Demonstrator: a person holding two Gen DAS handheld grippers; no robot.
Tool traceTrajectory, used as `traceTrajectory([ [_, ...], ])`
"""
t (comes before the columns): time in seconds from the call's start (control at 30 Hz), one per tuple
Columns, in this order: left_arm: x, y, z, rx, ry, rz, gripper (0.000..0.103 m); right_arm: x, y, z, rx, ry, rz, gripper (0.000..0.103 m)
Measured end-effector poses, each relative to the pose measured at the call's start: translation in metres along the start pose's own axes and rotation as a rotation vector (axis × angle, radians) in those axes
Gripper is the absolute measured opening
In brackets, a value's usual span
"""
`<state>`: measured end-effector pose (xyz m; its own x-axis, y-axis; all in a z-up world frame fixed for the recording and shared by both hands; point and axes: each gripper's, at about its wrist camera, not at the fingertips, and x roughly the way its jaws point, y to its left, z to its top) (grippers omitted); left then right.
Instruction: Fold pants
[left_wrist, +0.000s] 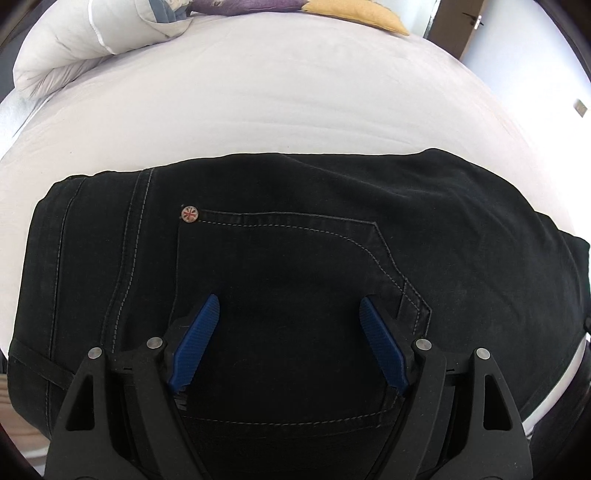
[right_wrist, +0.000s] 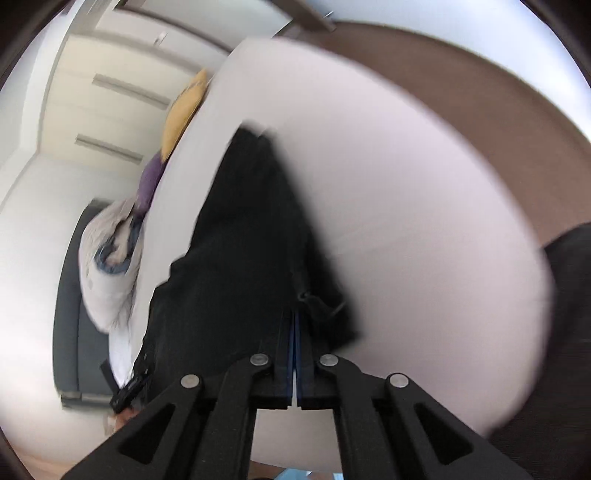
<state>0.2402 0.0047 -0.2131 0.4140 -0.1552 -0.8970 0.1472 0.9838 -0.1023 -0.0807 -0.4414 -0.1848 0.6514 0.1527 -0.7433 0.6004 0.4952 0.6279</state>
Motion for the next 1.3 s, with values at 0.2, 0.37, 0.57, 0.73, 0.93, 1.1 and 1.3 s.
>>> traceTrajectory([
  [0.2, 0.006, -0.014, 0.012, -0.016, 0.017, 0.049, 0.078, -0.046, 0.002, 0.026, 0.028, -0.136, -0.085, 0.016],
  [0.37, -0.001, -0.045, 0.015, 0.004, -0.007, -0.008, 0.078, -0.003, 0.077, 0.012, -0.160, -0.009, 0.133, 0.036],
  [0.57, -0.002, -0.096, 0.016, 0.045, -0.024, -0.156, 0.078, 0.044, 0.026, 0.014, -0.044, 0.073, 0.016, 0.000],
  [0.73, 0.018, -0.092, 0.010, 0.057, 0.013, -0.141, 0.078, -0.002, -0.005, 0.018, -0.044, -0.038, -0.003, 0.000],
  [0.93, -0.003, -0.102, 0.019, 0.034, -0.058, -0.154, 0.078, -0.068, -0.031, 0.012, 0.048, -0.153, 0.001, 0.038],
  [1.1, 0.000, -0.184, 0.026, 0.114, -0.066, -0.327, 0.078, -0.039, -0.028, -0.006, 0.155, -0.101, 0.134, 0.047],
  [1.3, 0.041, -0.246, 0.037, 0.124, -0.019, -0.441, 0.078, -0.001, -0.024, -0.018, 0.234, -0.057, 0.170, 0.048],
])
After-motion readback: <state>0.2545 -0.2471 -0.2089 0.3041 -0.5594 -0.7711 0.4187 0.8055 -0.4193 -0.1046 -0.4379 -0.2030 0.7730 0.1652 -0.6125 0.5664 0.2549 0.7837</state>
